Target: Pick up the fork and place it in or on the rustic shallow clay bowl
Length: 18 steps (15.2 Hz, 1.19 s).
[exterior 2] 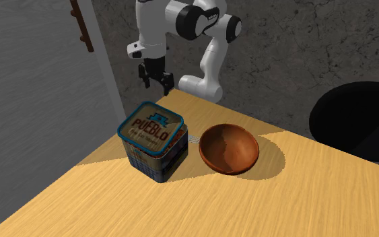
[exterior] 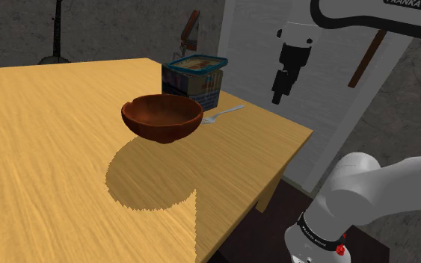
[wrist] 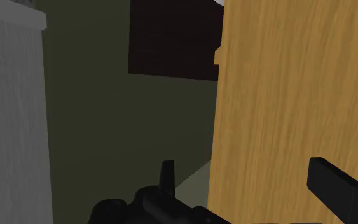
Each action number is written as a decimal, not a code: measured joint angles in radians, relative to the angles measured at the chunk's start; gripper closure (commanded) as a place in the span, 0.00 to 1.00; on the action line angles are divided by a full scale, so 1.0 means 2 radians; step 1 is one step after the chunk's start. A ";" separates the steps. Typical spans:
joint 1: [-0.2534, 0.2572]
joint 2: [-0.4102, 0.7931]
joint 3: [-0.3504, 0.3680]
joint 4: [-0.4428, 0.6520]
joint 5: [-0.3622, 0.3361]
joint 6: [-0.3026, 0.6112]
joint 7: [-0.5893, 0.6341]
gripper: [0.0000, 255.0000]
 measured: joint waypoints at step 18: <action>0.188 0.167 -0.007 0.101 0.055 0.082 -0.346 0.00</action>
